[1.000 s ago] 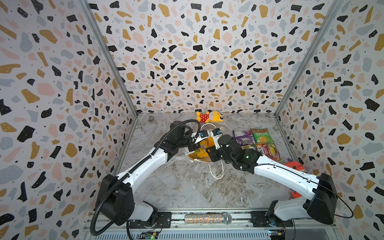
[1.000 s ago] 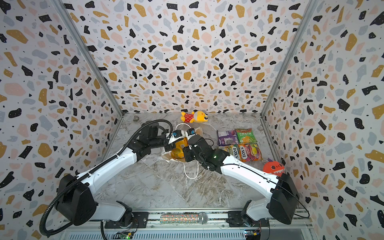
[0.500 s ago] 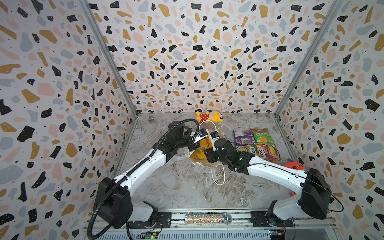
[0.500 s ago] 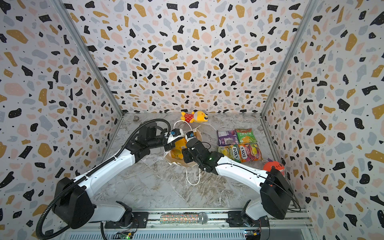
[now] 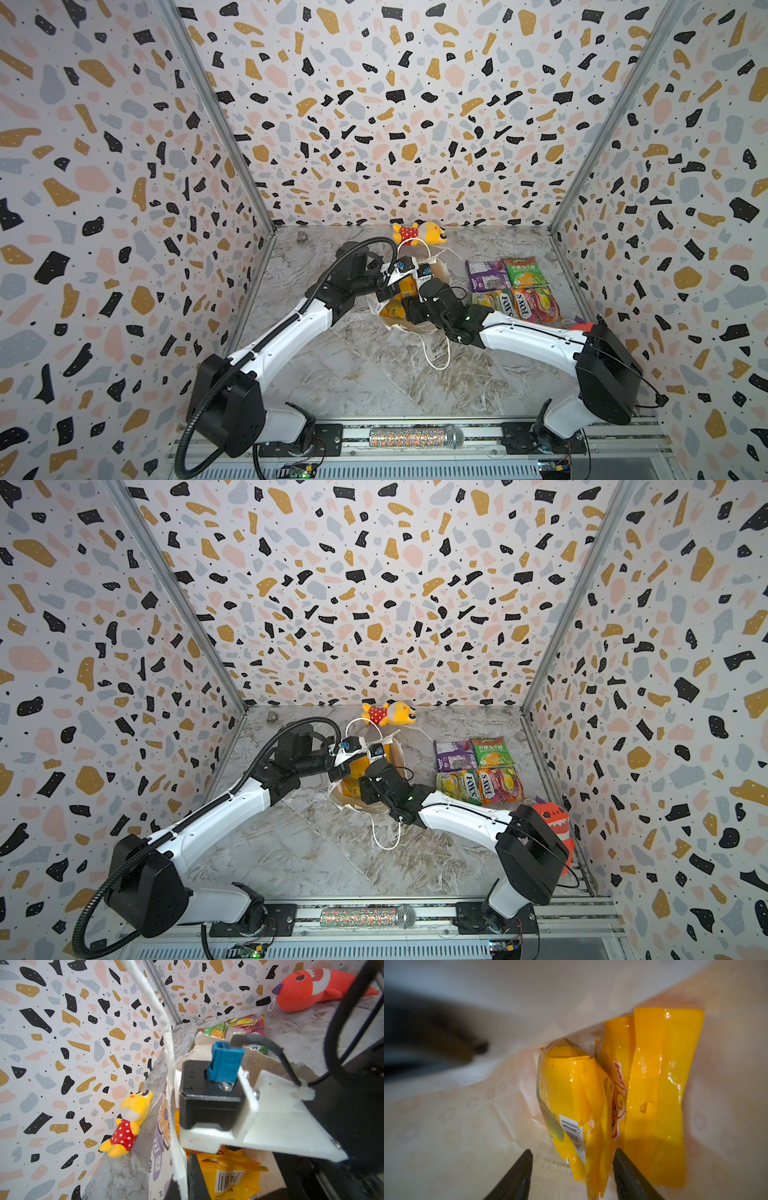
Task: Take the snacks out of the paper bag
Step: 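Lift the right gripper and move it over the paper bag opening, then reach the right gripper into the bag and grasp a yellow snack pack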
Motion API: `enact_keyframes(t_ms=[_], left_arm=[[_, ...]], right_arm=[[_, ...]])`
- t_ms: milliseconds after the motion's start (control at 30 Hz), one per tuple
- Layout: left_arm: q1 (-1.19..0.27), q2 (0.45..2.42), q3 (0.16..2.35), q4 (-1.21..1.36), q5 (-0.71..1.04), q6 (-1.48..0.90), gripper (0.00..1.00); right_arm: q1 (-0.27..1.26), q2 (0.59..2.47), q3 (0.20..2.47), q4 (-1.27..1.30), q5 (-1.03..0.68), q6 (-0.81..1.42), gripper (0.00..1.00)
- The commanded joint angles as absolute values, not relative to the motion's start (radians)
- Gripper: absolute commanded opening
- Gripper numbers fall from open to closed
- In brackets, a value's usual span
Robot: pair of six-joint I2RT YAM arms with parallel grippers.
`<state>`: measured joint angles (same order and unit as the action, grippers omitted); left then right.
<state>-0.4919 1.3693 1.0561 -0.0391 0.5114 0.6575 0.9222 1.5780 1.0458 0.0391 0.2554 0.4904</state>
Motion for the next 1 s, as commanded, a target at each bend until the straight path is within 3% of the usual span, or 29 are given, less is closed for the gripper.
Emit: enact_keyframes(t_ms=[0,300,667,967], left_arm=[[-0.506,1.362,1.057,0.032,0.589,0.652,0.00],[-0.508,1.354,1.055,0.037,0.588,0.655,0.00],[-0.508,1.349,1.045,0.042,0.552,0.661,0.00],[-0.508,1.340,1.040,0.037,0.514,0.666,0.00]], right_arm=[[0.918,1.600,1.055,0.099,0.284,0.482,0.64],[0.916,1.721,1.124,0.118,0.298,0.468,0.60],[0.910,1.729,1.160,0.106,0.251,0.452,0.14],[0.928,1.630,1.127,0.097,0.212,0.422,0.00]])
